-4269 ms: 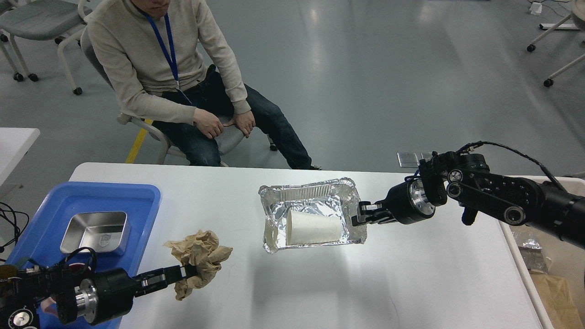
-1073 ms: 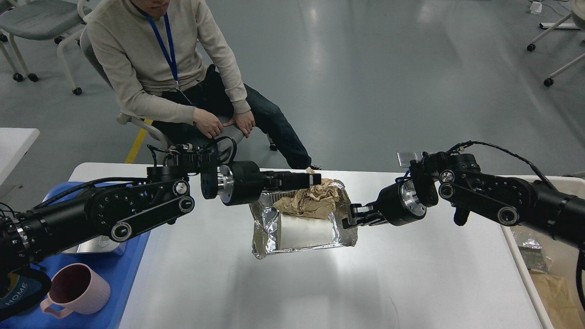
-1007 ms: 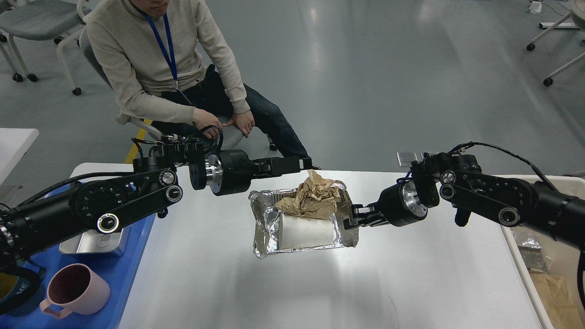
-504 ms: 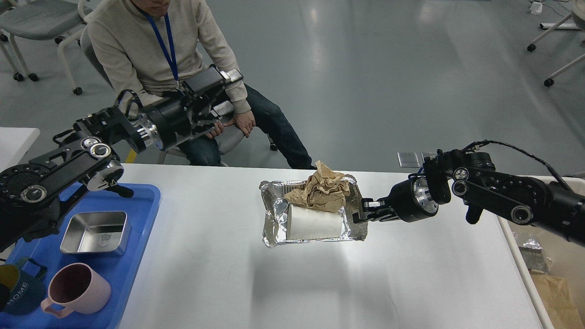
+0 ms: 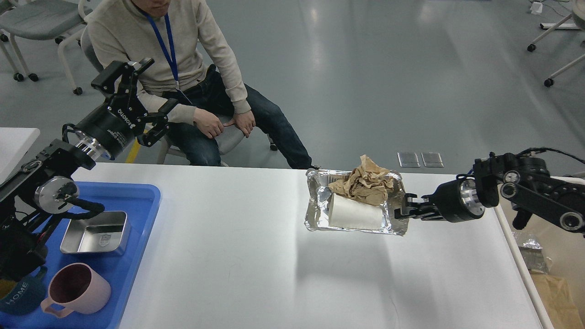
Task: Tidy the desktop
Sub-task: 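Carry the loaded foil tray with the right gripper into the cardboard box, then release the foil tray and withdraw the right gripper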
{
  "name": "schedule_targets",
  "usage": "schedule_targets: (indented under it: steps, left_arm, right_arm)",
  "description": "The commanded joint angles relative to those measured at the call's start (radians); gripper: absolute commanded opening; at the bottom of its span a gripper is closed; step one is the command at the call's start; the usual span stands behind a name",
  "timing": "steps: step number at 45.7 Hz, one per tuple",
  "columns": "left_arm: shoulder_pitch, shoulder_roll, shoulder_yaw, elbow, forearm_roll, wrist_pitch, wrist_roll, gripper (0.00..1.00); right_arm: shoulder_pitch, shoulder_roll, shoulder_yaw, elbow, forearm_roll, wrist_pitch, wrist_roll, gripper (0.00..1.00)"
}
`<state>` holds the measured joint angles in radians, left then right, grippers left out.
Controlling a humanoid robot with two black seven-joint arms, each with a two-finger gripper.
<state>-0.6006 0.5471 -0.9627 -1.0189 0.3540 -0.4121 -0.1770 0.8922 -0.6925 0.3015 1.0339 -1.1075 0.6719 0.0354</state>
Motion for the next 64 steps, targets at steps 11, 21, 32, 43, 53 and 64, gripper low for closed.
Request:
schedule_targets:
  steps: [11,21,32,43,53,64]
  left_arm:
    - [0.073,-0.047,-0.042,0.147,-0.131,-0.054,-0.119,0.96]
    - [0.079,-0.079,-0.045,0.189,-0.133,-0.057,-0.121,0.96]
    - [0.096,-0.073,-0.045,0.224,-0.136,-0.062,-0.107,0.96]
    - [0.108,-0.088,-0.044,0.249,-0.2,-0.063,-0.105,0.96]
    - [0.122,-0.087,-0.045,0.25,-0.244,-0.063,-0.105,0.96]
    - [0.147,-0.09,-0.045,0.25,-0.244,-0.063,-0.105,0.96]
  right_arm:
    - [-0.174,-0.225,0.212,-0.005,0.021,-0.009,0.001,0.0]
    - [-0.234,-0.323,0.252,-0.037,0.123,-0.043,0.0,0.0]
    - [-0.282,-0.378,0.245,-0.118,0.221,-0.08,0.0,0.0]
    - [-0.325,-0.332,0.237,-0.273,0.288,-0.11,0.001,0.0]
    - [-0.351,-0.268,0.24,-0.463,0.414,-0.112,0.003,0.0]
    - [-0.374,-0.157,0.242,-0.67,0.475,-0.112,0.003,0.04]
